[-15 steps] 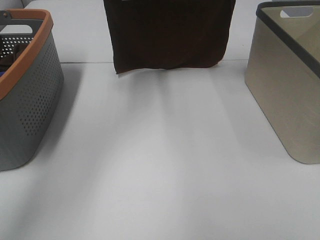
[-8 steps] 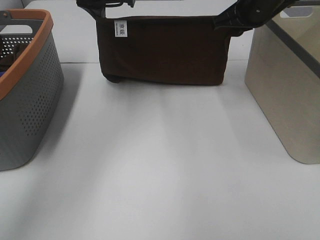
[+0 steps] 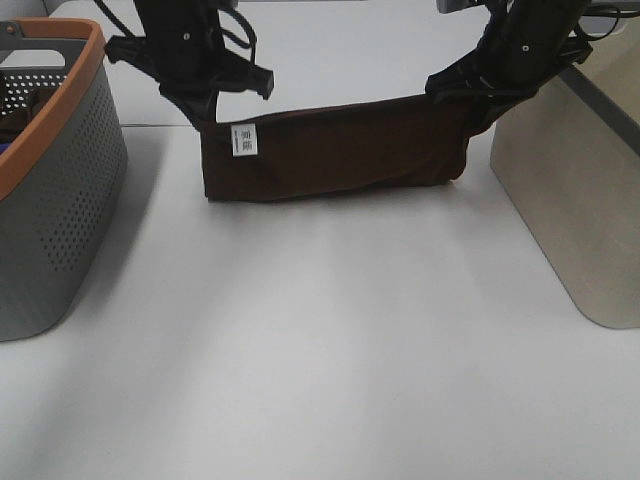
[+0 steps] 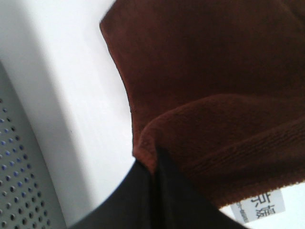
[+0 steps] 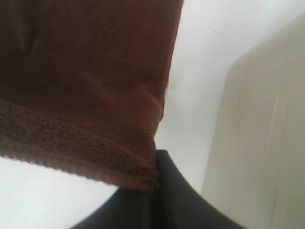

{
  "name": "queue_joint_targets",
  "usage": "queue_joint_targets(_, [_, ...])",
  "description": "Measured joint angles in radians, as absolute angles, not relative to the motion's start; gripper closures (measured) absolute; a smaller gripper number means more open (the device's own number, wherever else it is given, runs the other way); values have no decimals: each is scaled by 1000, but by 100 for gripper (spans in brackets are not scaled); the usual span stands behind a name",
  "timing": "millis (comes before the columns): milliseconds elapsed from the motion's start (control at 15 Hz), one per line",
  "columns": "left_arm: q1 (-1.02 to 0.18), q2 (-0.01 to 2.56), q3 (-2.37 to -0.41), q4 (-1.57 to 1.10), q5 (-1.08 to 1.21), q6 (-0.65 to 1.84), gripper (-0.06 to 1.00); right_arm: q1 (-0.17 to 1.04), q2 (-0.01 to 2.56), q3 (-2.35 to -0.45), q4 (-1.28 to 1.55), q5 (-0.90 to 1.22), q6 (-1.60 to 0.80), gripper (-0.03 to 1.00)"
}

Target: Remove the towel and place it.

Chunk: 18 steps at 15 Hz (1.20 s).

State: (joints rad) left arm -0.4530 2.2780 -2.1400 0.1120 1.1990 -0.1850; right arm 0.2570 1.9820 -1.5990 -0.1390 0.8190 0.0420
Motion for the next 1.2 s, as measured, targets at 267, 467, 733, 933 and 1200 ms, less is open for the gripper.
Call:
queue_joint_targets(267, [-519,2270,-1979,112,1197,-174,94,257,1975,-1607,-116,957,0,97])
queue_joint_targets(467, [-545,2270,-1952,143,1199,-161,94,257,1964,-1608,-74,1042,-15,97])
queue_joint_targets(733, [-549,2250,-1902,160,1193,-132,94,263,1962,-1611,-62,1068,-27,97])
queue_joint_targets(933, [-552,2212,-1889,214,1192,-133,94,298,1965,-1608,-126,1052,6,97])
queue_joint_targets(1200, [-551,2189,-1884,287,1205,-133,94,436,1971,-1603,-343,1028,105,97])
